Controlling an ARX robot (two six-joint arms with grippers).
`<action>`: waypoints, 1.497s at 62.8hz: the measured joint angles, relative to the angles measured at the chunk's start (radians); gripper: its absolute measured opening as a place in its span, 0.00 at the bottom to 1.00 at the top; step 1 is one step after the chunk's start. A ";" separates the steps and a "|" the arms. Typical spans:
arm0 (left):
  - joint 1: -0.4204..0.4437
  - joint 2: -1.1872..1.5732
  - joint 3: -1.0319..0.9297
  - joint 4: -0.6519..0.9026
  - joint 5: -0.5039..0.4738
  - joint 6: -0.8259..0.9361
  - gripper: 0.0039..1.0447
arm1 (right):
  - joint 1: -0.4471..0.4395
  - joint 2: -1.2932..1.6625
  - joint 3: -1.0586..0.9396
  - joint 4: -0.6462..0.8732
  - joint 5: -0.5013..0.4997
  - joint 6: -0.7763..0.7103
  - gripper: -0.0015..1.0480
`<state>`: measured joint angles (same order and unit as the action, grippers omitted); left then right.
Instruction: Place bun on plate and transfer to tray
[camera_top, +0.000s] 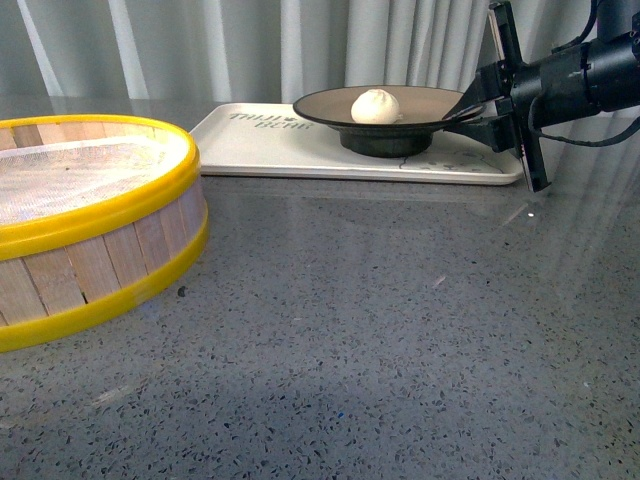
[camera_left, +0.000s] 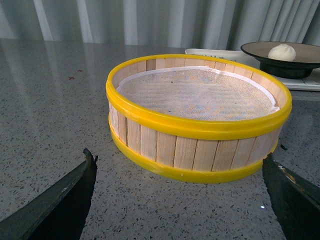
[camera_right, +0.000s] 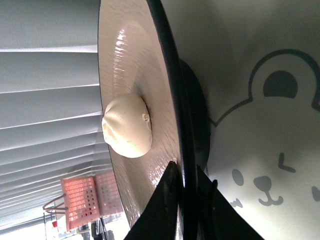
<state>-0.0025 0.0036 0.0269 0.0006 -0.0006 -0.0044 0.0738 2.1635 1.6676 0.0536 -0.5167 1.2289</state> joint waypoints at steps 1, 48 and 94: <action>0.000 0.000 0.000 0.000 0.000 0.000 0.94 | 0.000 0.000 -0.001 0.001 -0.001 0.002 0.11; 0.000 0.000 0.000 0.000 0.000 0.000 0.94 | -0.014 -0.141 -0.128 0.014 0.074 0.005 0.92; 0.000 0.000 0.000 0.000 0.000 0.000 0.94 | -0.353 -0.929 -0.944 0.267 0.491 -0.711 0.92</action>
<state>-0.0025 0.0040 0.0269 0.0006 -0.0006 -0.0044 -0.2794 1.2350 0.7239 0.3210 -0.0254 0.5175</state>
